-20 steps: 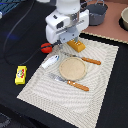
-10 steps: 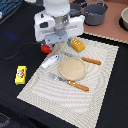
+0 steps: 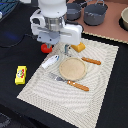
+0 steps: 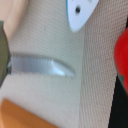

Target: Interact with the objects in diverse but meaningful ways.

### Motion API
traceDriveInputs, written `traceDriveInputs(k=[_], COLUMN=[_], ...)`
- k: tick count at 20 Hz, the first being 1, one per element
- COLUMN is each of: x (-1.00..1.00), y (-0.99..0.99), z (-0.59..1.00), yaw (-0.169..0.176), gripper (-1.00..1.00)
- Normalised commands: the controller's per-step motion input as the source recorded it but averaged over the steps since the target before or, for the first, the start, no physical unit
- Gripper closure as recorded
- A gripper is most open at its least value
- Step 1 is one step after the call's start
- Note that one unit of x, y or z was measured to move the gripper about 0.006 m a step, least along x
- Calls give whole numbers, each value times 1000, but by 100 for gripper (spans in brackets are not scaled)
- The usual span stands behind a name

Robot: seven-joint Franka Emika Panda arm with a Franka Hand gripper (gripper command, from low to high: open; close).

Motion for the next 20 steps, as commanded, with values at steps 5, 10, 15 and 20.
traceDriveInputs(k=[5,10,15,20], x=[-210,225,217,2], y=[-454,-46,35,-26], z=[0,0,-37,-207], yaw=[-97,-96,-78,-58], gripper=[-100,-100,-100,-100])
